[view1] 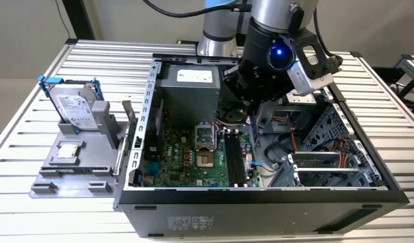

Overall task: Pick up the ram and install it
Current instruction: 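Insert the ram into the slot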

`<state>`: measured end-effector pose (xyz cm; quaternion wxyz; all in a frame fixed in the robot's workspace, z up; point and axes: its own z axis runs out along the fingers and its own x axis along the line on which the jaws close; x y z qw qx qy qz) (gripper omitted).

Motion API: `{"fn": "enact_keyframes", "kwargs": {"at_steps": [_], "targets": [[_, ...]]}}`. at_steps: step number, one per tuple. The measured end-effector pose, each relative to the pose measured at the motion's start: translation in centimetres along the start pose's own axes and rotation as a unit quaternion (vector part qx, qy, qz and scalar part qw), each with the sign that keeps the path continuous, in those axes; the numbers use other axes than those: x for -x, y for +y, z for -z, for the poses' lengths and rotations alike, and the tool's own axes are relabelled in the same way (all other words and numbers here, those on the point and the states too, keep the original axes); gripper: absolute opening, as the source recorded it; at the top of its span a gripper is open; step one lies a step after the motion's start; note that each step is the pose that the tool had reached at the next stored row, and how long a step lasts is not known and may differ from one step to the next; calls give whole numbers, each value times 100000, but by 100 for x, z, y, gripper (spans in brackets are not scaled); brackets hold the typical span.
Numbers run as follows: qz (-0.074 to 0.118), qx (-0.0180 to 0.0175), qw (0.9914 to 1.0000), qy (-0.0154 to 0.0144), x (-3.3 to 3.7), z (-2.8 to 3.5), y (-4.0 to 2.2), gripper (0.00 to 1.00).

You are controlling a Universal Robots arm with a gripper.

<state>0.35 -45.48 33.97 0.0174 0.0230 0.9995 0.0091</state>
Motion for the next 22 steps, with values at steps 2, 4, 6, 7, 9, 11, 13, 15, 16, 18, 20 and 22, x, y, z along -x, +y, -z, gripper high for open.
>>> {"fn": "enact_keyframes", "kwargs": {"at_steps": [2, 4, 6, 7, 9, 11, 13, 15, 16, 18, 20, 22], "targets": [[-5, 5, 100000, -3, 2, -36, -2, 0], [267, 9, 100000, 1, 6, -90, -3, 0], [876, 15, 99996, 13, 15, -125, -2, 0], [1183, 22, 99993, 19, 19, -145, -2, 0], [1526, 34, 99988, 26, 21, -199, -3, 0], [1580, 33, 99988, 27, 20, -236, -4, 0], [1585, 37, 99987, 26, 19, -272, -4, 0], [1588, 33, 99987, 27, 18, -309, -5, 0], [1587, 33, 99987, 28, 17, -325, -5, 0], [1588, 37, 99987, 26, 16, -364, -6, 0], [1588, 39, 99987, 25, 15, -399, -7, 0], [1586, 35, 99987, 28, 14, -436, -7, 0]]}}
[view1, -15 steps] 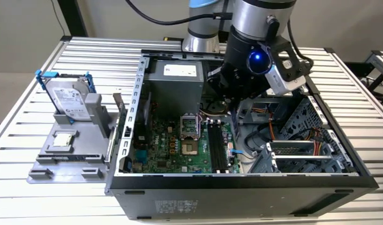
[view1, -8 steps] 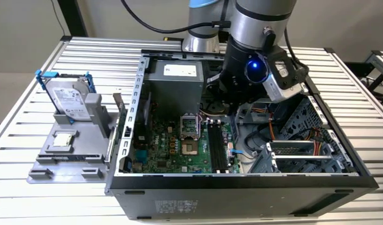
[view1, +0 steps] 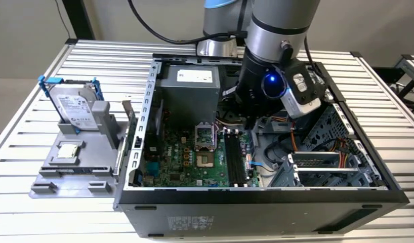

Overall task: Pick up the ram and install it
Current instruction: 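Insert the ram into the slot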

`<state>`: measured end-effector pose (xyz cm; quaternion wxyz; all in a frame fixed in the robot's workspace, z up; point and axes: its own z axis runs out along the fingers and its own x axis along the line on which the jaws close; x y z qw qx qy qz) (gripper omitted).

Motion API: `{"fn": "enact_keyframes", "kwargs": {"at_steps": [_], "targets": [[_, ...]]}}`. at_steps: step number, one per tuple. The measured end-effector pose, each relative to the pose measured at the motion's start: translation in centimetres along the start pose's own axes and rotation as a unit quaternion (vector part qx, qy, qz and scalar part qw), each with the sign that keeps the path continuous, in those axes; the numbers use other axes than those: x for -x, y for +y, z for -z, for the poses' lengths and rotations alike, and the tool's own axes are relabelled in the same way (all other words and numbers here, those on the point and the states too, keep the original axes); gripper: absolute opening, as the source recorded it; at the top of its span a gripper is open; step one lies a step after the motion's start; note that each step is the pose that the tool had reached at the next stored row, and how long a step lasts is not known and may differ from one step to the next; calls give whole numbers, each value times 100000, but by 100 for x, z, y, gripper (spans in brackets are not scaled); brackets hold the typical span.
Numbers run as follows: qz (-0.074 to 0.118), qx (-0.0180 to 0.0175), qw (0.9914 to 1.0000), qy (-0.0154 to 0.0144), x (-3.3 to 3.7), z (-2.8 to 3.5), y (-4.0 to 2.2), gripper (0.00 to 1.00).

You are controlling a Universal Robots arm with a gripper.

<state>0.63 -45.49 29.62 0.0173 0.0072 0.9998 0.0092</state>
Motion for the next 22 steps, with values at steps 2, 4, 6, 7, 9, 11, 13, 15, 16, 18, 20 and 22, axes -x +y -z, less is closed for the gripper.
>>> {"fn": "enact_keyframes", "kwargs": {"at_steps": [2, 4, 6, 7, 9, 11, 13, 15, 16, 18, 20, 22], "targets": [[0, 0, 100000, 0, -1, -36, -1, 0], [-1, 2, 100000, -1, -2, -73, -1, 0], [1, -4, 100000, 1, -4, -109, -2, 0], [-1, 0, 100000, -1, -4, -126, -2, 0], [-2, 6, 100000, -2, -6, -163, -3, 0], [-12, -2, 100000, -1, -6, -199, -4, 0], [-14, 0, 100000, 0, -1, -236, -4, 0], [-71, 2, 100000, 1, 5, -273, -5, 0], [-154, -4, 100000, -1, 10, -292, -5, 0], [-668, -20, 99998, -15, 22, -328, -5, 0], [-2332, -69, 99973, -46, 21, -364, -6, 0], [-3113, -105, 99951, -57, 20, -401, -9, 0]]}}
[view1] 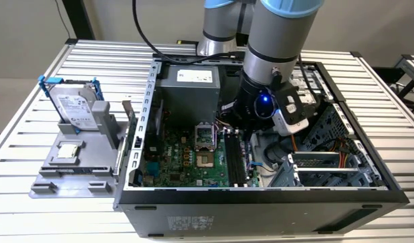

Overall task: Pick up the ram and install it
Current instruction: 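Insert the ram into the slot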

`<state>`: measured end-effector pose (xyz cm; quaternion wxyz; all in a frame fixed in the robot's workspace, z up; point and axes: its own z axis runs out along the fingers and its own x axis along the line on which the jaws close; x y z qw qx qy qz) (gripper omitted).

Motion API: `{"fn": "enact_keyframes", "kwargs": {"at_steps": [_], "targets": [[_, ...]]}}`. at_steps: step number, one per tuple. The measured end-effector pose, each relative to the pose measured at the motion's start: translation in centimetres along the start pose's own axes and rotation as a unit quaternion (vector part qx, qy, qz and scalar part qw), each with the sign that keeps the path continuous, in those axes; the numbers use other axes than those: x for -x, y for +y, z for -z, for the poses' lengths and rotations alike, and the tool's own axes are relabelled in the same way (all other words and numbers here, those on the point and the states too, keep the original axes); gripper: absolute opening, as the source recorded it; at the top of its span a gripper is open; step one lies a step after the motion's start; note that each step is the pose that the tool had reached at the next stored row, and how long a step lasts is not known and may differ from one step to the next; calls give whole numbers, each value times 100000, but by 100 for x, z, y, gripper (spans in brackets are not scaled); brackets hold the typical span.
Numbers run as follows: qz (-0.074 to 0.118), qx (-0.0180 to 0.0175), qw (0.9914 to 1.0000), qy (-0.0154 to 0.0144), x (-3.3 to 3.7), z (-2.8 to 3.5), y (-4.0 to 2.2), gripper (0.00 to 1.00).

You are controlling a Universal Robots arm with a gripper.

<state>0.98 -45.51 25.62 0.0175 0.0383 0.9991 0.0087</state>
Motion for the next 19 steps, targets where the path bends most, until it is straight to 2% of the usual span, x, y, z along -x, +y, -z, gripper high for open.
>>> {"fn": "enact_keyframes", "kwargs": {"at_steps": [16, 19], "targets": [[1364, 9, 99991, 10, 6, -291, -5, 0], [1385, -1, 99990, 24, 5, -298, -6, 0]]}}
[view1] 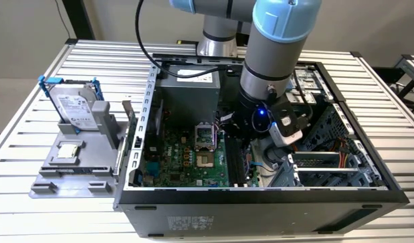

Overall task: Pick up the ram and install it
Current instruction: 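Insert the ram into the slot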

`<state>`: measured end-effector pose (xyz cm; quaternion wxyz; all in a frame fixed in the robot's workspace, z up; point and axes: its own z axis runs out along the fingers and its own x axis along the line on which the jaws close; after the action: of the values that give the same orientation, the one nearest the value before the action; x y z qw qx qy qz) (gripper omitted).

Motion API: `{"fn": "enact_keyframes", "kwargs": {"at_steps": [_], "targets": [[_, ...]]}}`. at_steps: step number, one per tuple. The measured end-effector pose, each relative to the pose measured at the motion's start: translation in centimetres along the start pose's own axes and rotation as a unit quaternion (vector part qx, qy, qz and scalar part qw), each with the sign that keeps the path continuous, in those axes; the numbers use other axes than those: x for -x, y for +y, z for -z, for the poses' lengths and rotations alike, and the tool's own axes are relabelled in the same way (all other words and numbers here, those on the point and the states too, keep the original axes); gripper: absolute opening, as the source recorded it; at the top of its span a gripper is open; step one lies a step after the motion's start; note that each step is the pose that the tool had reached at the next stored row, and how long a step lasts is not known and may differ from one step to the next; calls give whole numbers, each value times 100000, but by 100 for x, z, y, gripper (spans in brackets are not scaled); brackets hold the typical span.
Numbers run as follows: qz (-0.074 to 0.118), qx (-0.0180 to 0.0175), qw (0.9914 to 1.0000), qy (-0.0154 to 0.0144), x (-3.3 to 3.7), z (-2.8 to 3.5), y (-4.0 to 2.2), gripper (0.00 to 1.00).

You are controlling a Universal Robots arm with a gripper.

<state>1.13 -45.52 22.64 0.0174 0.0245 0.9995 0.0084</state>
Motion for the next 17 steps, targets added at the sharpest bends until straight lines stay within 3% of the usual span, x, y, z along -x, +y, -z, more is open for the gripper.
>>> {"fn": "enact_keyframes", "kwargs": {"at_steps": [5, 17], "targets": [[0, 10, 100000, -3, -2, -63, -1, 0], [-4, -45, 100000, 89, 5, -77, -28, 0]]}}
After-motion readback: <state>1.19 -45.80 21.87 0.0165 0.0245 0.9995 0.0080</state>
